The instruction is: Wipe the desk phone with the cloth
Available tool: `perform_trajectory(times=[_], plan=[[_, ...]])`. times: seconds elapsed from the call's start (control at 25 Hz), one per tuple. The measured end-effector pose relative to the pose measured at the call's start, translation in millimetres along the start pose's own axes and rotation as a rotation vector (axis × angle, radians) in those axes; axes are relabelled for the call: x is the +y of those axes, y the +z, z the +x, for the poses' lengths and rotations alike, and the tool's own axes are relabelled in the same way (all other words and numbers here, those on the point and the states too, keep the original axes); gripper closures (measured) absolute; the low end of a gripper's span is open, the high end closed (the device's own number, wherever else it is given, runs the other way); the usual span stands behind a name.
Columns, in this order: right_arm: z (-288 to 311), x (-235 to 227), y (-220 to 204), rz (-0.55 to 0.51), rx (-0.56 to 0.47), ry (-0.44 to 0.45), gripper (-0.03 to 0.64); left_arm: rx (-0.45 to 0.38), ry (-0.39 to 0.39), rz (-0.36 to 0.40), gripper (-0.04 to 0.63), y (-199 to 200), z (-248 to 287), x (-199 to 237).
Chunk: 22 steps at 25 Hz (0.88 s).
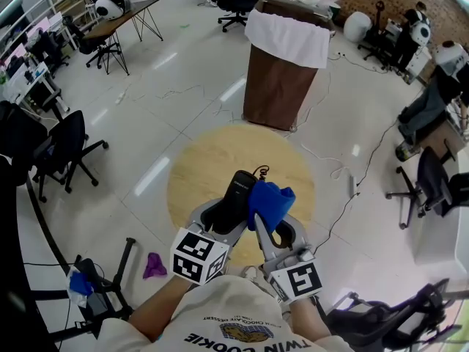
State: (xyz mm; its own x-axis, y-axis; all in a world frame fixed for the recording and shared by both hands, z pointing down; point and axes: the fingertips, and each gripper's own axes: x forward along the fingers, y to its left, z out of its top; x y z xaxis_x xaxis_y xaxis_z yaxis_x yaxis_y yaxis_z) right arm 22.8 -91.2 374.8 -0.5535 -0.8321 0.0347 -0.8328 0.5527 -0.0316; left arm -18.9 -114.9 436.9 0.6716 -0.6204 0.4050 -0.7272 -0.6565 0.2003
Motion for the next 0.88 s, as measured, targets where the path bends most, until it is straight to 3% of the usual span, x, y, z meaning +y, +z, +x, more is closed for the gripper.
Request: perform_trajectory(times=[0.52, 0.88], plan=[[19, -37, 34, -0.083, -0.055, -0.040, 0.558, -0.016, -0.017, 0.026, 0.328, 5, -1, -8], [42, -55, 54, -0.147, -0.057, -0.022, 0.558, -0.024, -0.027, 0.051, 0.330, 6, 0, -14]])
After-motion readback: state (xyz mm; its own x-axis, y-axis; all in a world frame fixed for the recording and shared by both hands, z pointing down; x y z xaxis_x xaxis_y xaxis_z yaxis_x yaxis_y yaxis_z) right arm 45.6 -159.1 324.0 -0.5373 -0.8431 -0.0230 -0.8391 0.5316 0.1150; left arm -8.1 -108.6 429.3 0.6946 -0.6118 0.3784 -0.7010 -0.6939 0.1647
